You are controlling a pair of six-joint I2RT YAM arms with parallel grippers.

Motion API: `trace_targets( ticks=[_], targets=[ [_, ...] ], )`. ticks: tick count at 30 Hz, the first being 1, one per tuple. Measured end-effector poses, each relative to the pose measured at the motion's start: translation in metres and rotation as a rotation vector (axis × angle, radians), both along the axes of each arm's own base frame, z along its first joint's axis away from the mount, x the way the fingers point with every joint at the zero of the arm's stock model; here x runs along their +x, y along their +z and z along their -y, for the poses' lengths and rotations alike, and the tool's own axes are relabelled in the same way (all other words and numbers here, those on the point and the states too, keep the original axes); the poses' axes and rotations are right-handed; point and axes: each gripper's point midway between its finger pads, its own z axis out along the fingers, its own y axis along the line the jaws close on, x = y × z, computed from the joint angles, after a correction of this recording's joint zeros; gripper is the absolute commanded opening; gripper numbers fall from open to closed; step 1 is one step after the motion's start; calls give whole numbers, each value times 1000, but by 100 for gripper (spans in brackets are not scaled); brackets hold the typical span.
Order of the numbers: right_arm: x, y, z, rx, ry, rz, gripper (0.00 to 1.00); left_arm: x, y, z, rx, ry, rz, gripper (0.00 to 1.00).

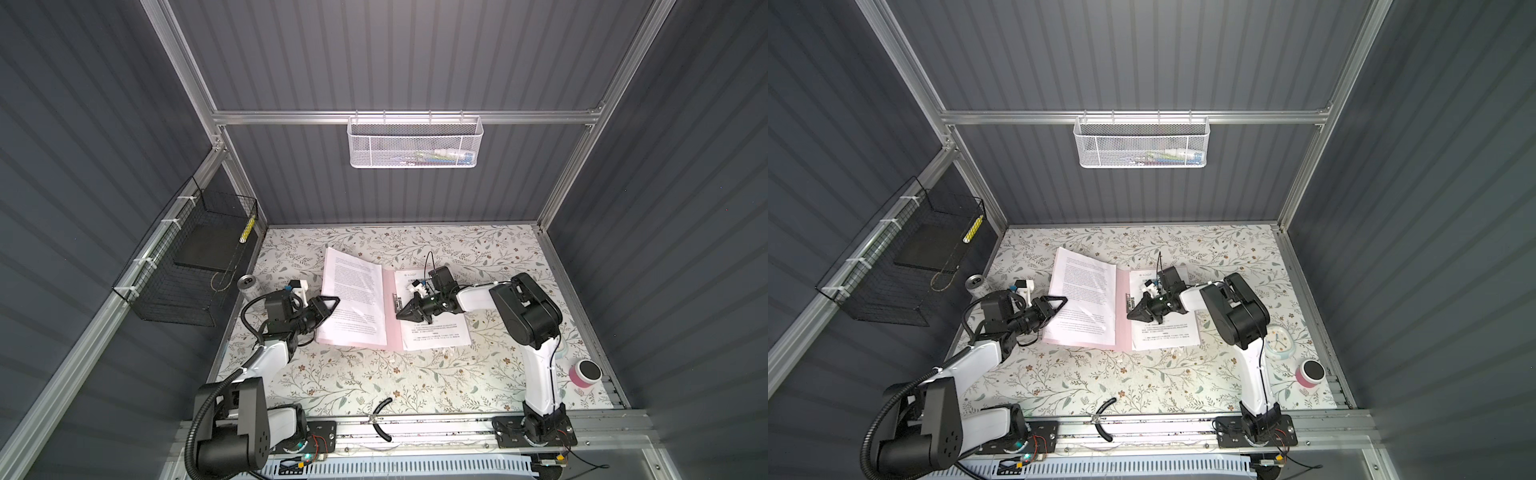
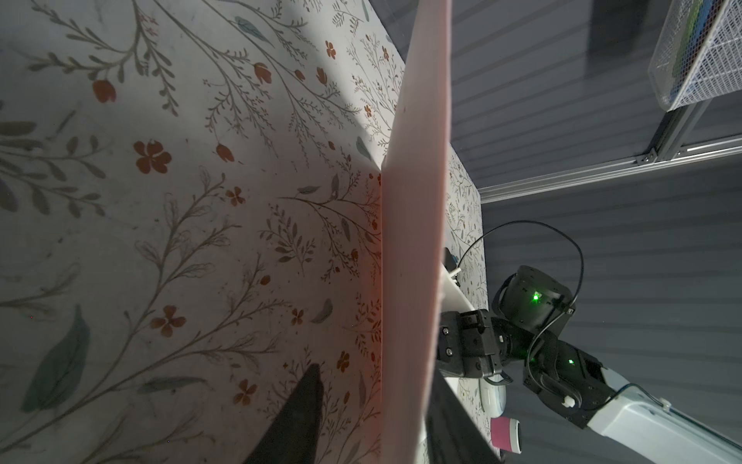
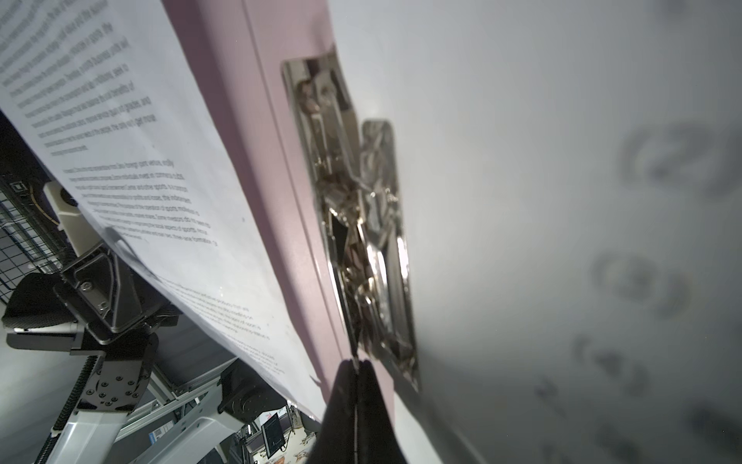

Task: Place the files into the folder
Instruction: 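Grasp the pink folder's cover edge with the left gripper and lift it upright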

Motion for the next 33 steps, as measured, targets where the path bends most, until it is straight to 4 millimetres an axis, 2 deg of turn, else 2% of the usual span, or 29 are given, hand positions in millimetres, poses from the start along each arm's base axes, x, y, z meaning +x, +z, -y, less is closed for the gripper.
trace_targets(
  ticks=[1, 2, 8, 12, 16, 20, 23, 28, 33],
  targets=[
    [-1, 0, -1, -1, 3, -2, 3, -1, 1, 0, 7, -1, 1, 16],
    [-1, 1, -2, -2, 4, -4, 3, -2, 1, 0, 11, -3, -4, 0],
    [0, 2, -2, -13, 4, -20, 6, -8, -10, -1, 28, -5, -58, 0],
    [3, 4, -3, -27, -2, -25, 19, -12, -10, -4, 56, 3, -70, 0],
    [8, 2, 0, -54, -23, -23, 33, -11, 13, -10, 105, 22, -23, 0],
    [11, 10, 1, -57, -30, -10, 41, -7, 36, -14, 147, 32, 25, 0],
    [13, 20, 2, -61, -42, 5, 45, -7, 45, -17, 171, 37, 37, 0],
    [16, 50, 3, -37, -52, 58, 48, -9, 57, -19, 202, 39, 54, 0],
    [18, 72, 10, -15, -69, 97, 50, -11, 61, -19, 215, 34, 57, 0]
  ],
)
